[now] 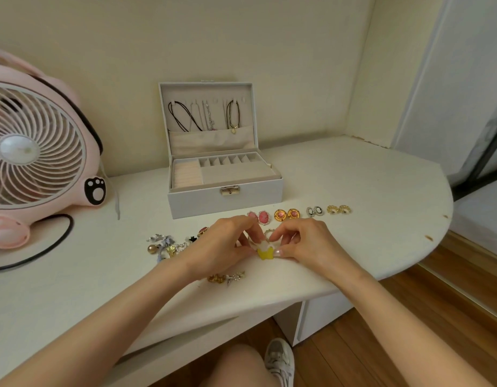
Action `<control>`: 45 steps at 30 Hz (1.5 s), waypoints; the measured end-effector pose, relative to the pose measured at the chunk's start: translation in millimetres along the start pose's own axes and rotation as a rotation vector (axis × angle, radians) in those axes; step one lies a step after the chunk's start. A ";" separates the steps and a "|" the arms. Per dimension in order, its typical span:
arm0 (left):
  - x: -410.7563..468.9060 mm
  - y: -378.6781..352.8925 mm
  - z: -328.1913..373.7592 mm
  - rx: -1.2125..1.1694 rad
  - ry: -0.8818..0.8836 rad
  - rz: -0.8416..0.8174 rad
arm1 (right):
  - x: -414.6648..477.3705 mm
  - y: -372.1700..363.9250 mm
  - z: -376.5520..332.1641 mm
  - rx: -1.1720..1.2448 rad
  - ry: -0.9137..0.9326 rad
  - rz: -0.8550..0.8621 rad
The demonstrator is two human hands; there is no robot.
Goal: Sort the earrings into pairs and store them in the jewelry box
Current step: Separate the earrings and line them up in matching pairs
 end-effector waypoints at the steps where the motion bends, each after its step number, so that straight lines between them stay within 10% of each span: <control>1: -0.4 0.6 0.5 0.007 -0.011 0.000 | 0.3 -0.7 0.0 -0.005 0.012 0.000; 22: -24.2 26.8 -8.7 0.003 0.057 0.053 | -2.2 -0.5 -15.7 -0.034 0.057 0.124; 45: -62.5 53.9 -26.7 0.050 0.061 0.053 | -22.6 -23.5 -50.5 -0.274 0.249 -0.145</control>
Point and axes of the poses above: each hand's wrist, its own x-axis towards the middle knuckle, its own y-axis out of the back of the hand, z = x × y, the point moved 2 cm from there along x, towards the middle knuckle, and after that the axes turned 9 degrees about -x, right-handed, at the moved point
